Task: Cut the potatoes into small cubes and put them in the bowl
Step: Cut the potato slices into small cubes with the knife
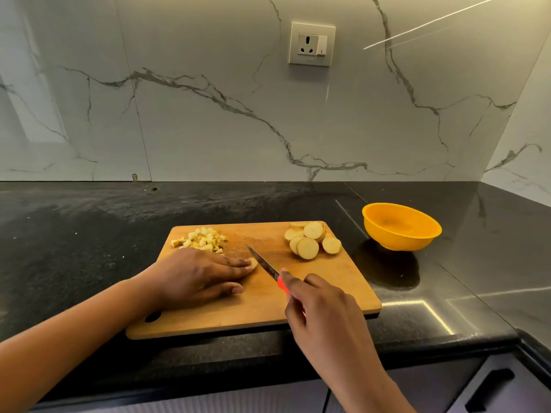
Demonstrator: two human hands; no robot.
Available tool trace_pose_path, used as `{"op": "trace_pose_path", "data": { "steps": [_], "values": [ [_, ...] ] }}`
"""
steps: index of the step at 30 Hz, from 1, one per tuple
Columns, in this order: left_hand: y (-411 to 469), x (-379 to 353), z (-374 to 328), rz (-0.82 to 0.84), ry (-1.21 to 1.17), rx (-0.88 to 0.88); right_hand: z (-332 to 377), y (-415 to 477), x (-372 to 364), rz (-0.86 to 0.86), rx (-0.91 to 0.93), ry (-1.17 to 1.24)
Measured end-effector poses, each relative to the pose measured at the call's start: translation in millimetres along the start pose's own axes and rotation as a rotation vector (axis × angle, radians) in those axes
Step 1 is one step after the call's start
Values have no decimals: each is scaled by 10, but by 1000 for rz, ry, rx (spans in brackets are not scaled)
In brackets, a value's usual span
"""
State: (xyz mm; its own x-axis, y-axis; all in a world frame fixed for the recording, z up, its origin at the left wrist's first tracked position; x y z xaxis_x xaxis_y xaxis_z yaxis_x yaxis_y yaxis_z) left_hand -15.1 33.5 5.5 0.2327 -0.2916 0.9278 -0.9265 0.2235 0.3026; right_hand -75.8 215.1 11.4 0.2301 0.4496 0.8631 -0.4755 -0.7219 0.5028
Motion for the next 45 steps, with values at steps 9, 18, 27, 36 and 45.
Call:
{"op": "trace_pose_path", "data": {
  "steps": [9, 18, 27, 36, 45],
  "values": [
    [-9, -6, 28, -66, -153, -11, 75, 18, -105, 21, -1, -90],
    [16, -5, 46, -68, -109, 18, 26, 120, -115, 67, 21, -40],
    [30, -90, 54, 115, -49, 93, 4, 54, -48, 58, -56, 16],
    [36, -83, 14, 132, 40, 81, 152, -35, -77, 127, -20, -50],
    [73, -80, 14, 159, -7, 99, 227, 113, -40, 49, 137, -102]
  ]
}}
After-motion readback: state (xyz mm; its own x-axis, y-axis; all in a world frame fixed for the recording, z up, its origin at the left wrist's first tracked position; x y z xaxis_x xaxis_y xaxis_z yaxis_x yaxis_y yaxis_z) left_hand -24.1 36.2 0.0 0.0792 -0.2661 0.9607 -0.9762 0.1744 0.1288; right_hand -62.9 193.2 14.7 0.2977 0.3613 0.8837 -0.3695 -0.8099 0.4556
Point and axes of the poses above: each hand's wrist, its own y-axis towards the middle knuckle, its own x-axis out of the back of the hand, z = x × y, the point moved 6 cm from there along y, towards the middle knuckle, and after that the axes turned 15 degrees about -y, right-handed, at the moved point
